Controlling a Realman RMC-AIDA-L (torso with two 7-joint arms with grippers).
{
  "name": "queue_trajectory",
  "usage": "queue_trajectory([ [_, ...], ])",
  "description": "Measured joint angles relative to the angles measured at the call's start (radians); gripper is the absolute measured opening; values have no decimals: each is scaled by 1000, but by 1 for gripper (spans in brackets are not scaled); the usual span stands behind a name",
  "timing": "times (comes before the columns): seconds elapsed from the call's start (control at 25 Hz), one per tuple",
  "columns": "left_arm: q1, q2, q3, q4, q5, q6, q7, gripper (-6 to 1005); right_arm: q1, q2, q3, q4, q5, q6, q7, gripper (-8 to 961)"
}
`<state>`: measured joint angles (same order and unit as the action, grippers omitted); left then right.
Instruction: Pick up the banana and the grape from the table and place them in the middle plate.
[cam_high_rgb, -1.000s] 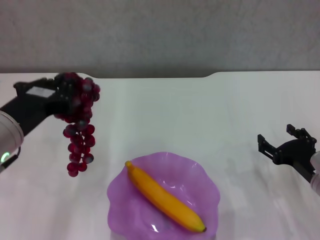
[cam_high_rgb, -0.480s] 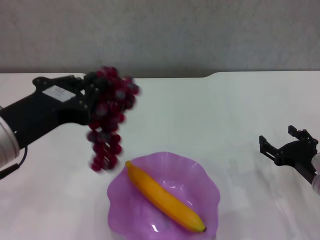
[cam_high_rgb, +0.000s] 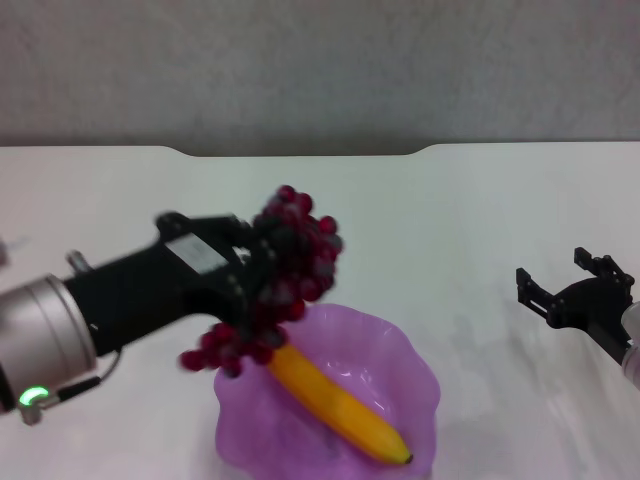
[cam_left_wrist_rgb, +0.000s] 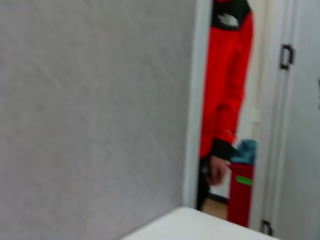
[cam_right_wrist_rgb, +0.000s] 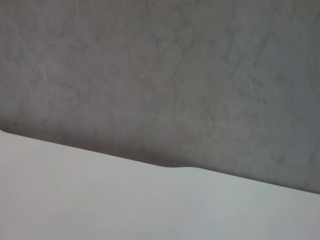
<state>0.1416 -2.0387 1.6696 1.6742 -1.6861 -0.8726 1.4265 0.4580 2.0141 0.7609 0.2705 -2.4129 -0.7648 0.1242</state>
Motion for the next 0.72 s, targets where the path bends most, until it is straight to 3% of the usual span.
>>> queue_trajectory([
  [0.36,-52,-1,46,-118,-58,-13,110,115,0,0,0,1,0,-1,0,882],
  [0.72,-178,-3,56,-361,-121,11,215,114,2,2,0,3,0,-2,0,883],
])
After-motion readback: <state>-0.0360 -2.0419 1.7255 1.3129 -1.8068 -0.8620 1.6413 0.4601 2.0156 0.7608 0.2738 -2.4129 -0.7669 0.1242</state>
